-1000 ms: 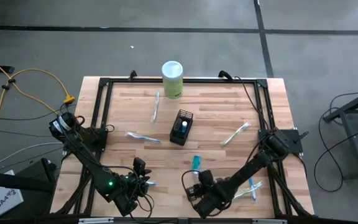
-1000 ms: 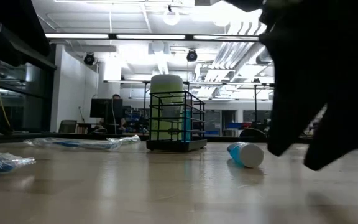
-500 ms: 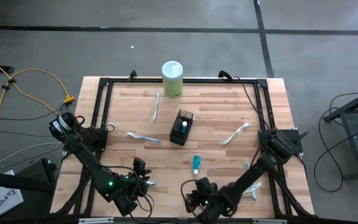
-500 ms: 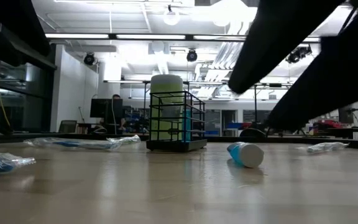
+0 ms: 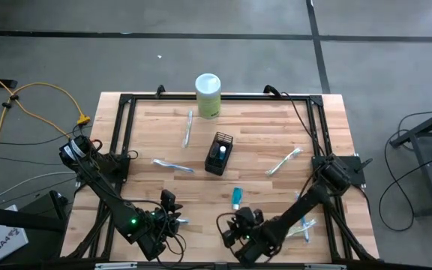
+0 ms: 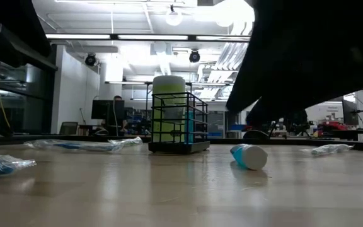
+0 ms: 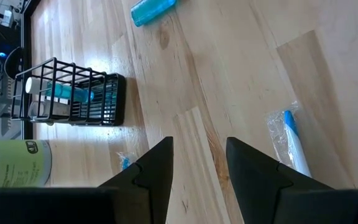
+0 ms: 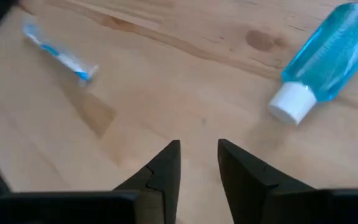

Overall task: Pick & Place toothbrushing station
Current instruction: Put the blue mouthwash into the middle section of the black wire organizer

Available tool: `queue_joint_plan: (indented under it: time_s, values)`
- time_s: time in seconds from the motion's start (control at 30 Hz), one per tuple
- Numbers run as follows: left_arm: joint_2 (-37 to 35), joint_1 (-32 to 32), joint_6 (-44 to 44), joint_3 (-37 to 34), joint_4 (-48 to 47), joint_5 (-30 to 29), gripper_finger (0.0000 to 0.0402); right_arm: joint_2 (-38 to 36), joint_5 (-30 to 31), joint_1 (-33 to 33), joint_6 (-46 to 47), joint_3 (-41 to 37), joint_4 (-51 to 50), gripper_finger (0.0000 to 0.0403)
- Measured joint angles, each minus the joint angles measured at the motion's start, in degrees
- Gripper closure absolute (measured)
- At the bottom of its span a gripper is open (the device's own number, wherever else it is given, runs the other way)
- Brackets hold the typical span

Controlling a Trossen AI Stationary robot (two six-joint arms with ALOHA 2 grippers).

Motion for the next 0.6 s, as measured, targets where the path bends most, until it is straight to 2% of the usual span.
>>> queue_joint_plan:
  time_s: [0.27, 0.6]
  values:
    - [0.0, 0.0, 0.0, 0.0, 0.0, 0.0, 0.0262, 0.0, -10.5, -3.0, 3.6, 0.0, -5.4, 0.0319]
    - [0.0, 0.0, 0.0, 0.0, 0.0, 0.0, 0.0262, -3.3, -22.5, -4.4, 6.2, 0.0, -5.9, 0.0320]
